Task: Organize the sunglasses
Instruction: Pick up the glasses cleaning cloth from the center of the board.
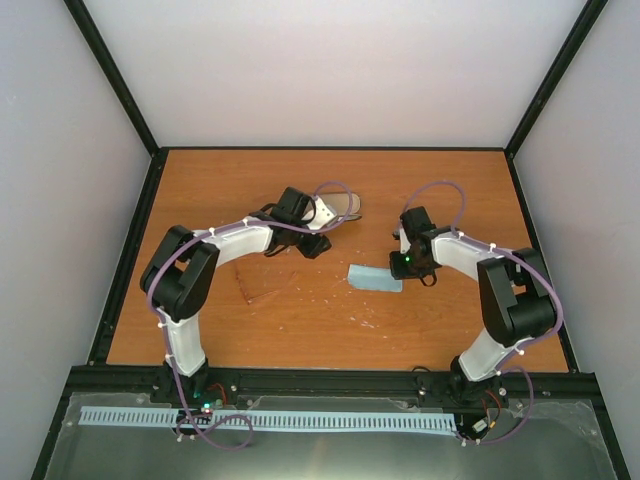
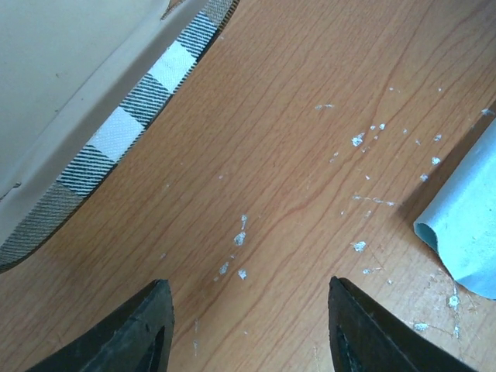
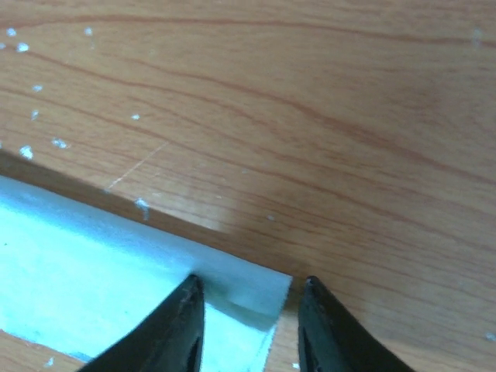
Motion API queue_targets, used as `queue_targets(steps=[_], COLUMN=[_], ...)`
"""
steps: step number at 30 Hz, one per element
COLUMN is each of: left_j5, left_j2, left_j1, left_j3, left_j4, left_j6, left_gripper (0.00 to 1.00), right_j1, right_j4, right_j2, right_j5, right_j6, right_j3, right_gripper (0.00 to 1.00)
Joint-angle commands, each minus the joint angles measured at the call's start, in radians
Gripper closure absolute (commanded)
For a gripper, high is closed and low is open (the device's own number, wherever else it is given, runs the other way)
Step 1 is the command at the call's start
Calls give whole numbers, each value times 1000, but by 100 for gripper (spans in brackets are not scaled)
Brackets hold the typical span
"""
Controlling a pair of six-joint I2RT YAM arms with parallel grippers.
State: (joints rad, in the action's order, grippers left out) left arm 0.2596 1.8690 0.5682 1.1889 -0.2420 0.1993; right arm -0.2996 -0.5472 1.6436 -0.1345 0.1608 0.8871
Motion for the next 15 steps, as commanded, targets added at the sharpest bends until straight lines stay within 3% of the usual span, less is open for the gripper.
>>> queue_targets(steps=[1,11,15], left_j5=[18,100,175], left_j2=[14,36,73], left_j1=[2,4,17], left_j3=[44,63,112], left_j4=[6,-17,-58], left_j6=[-18,-12,5], left_gripper=[45,46,45], right_j1=[-36,-51,-52], right_j4=[-18,-37,-33], right_j2=[50,61,58], right_j5=[-2,33,30], right_j6=[18,28,41], right_j3=[-9,-25,-27], right_gripper=[68,95,97])
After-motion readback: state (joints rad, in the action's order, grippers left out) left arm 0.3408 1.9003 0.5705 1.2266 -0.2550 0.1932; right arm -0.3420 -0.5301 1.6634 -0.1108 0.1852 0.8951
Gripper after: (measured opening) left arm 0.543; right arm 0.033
